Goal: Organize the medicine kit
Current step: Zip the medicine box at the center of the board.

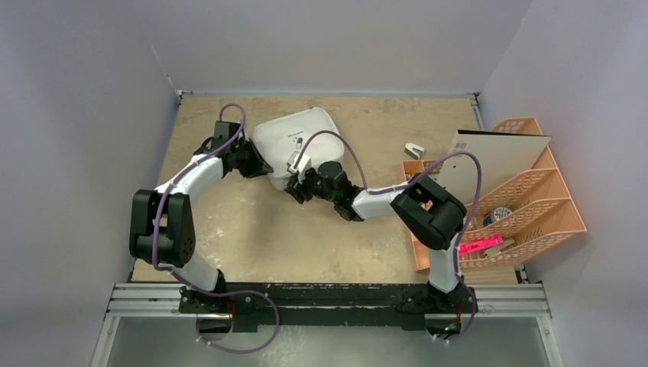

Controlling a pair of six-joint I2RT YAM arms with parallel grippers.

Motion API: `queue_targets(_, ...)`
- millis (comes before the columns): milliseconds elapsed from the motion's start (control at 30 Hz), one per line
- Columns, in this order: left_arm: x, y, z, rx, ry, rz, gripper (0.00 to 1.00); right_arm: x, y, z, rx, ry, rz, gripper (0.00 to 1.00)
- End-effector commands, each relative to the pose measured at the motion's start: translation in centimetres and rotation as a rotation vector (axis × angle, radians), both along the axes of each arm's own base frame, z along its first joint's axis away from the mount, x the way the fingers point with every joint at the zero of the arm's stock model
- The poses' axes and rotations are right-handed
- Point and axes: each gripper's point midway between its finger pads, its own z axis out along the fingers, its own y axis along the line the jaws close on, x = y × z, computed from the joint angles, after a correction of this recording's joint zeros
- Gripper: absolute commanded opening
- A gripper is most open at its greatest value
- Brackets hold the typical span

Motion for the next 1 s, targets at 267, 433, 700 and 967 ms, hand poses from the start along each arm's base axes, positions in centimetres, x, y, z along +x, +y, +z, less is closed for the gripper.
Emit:
queue_targets(267,-1.5,-1.8,1.1,-0.100,-0.015,-0.043,0.00,2.0,2.2,5.0,0.096,-0.245,0.062,0.48)
queue_targets(433,-1.6,-2.0,0.7,-0.108,-0.007,-0.043,0.00,1.1,3.4,5.4,0.124,-0.248,0.137,0.45)
queue_targets(700,-1.7,-2.3,0.7,-0.115,-0.006,-0.046,0.00,2.7,3.3,4.9,0.088,-0.307,0.048,0.44)
queue_targets(967,-1.9,-2.6,0.7,-0.126,-0.003,-0.050,0.00,3.7,3.6,6.3,0.046,-0.528,-0.131,0.43)
